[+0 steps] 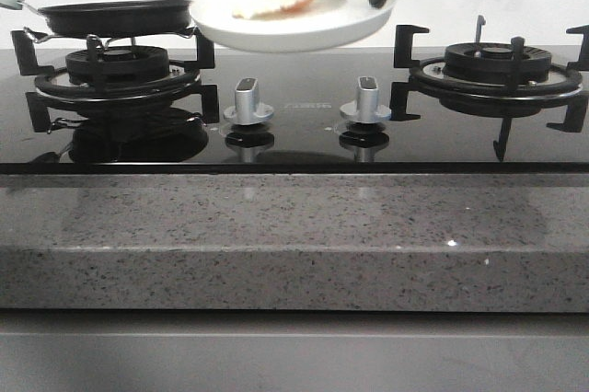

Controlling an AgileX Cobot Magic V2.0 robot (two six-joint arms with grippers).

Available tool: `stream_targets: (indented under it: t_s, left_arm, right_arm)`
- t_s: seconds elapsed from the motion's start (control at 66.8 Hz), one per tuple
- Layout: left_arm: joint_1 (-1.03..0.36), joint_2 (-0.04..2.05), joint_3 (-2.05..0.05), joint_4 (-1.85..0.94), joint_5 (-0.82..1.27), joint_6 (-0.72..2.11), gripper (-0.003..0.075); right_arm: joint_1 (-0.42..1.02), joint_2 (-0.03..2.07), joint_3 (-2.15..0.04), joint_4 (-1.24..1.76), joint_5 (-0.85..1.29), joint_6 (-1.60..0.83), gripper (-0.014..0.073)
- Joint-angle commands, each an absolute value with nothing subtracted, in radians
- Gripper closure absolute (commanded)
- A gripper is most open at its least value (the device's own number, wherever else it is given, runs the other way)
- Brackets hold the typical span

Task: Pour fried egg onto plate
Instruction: 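Lower the plate with the egg between the burners using the right gripper, then open the right gripper and lift it away from the plate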

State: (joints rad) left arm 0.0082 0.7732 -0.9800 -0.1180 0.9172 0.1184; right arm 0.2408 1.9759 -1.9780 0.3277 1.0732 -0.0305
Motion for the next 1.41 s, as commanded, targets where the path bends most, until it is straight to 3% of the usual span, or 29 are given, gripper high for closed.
stream_targets:
  t_s: [0.0, 0.509, 0.658, 0.972, 1.257, 1.391]
  left_arm:
    - [0.0, 0.77, -1.006, -0.125, 0.85, 0.107, 0.0177]
    - [0.0, 0.77, -1.006, -0.125, 0.85, 0.107, 0.0177]
    - [0.0, 0.77, -1.006, -0.125, 0.85, 0.107, 0.0177]
    - [0.0, 0.77, -1.006, -0.125, 0.85, 0.107, 0.0177]
    - [0.0, 0.771, -1.006, -0.125, 0.85, 0.107, 0.0177]
    - [0.0, 0.771, -1.006, -0.125, 0.85, 0.107, 0.0177]
  right_arm:
    - [0.238, 1.955, -2.035, 0.324, 1.036, 0.023, 0.0659]
    - [0.199, 2.028, -2.034, 0.322, 1.005, 0.168, 0.0651]
    - [0.199, 2.05, -2.034, 0.326, 1.038, 0.17, 0.0563]
    - [0.198, 2.057, -2.035, 0.334, 1.074, 0.176, 0.0235]
    - [0.207, 1.93, -2.008, 0.323, 1.161, 0.102, 0.0222]
    - [0.219, 1.801, -1.868, 0.316, 1.13, 0.066, 0.0222]
